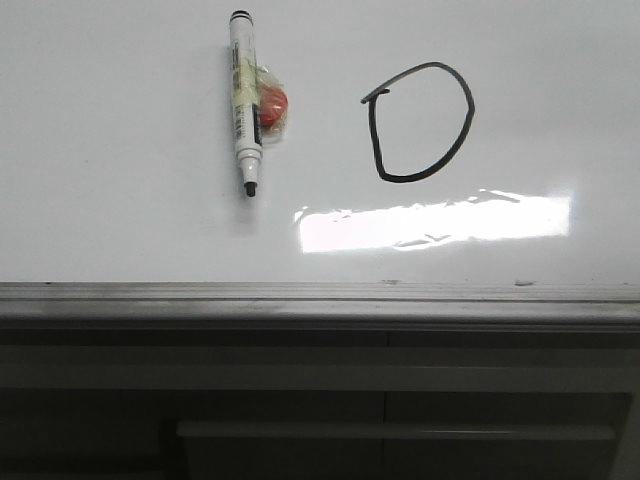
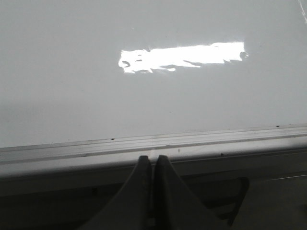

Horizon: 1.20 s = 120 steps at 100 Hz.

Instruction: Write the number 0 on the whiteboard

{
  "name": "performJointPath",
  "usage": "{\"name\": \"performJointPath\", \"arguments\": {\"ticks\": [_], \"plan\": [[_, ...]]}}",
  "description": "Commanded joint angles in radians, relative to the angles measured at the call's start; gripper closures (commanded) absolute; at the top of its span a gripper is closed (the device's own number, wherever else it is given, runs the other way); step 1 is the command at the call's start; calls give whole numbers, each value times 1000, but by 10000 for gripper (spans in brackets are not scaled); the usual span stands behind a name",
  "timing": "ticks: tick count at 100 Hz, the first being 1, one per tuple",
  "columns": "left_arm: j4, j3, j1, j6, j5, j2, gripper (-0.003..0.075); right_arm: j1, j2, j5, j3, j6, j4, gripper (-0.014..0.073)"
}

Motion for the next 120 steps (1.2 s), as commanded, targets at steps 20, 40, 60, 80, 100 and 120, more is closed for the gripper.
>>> {"name": "performJointPath", "arguments": {"ticks": [20, 40, 60, 80, 100, 120], "plan": [[-14, 32, 3, -8, -27, -29, 740, -43, -12, 2, 47, 3, -63, 662], [-16, 32, 3, -8, -27, -29, 740, -263, -35, -217, 173, -31, 39, 662], [-16, 32, 3, -8, -27, -29, 740, -584, -94, -512, 289, -241, 345, 662], [-16, 32, 3, -8, -27, -29, 740, -905, -192, -795, 491, -628, 714, 662], [-16, 32, 3, -8, -27, -29, 740, -1111, -353, -1003, 734, -678, 791, 662], [-16, 32, 3, -8, -27, -29, 740, -1256, -532, -841, 819, -678, 791, 662]]}}
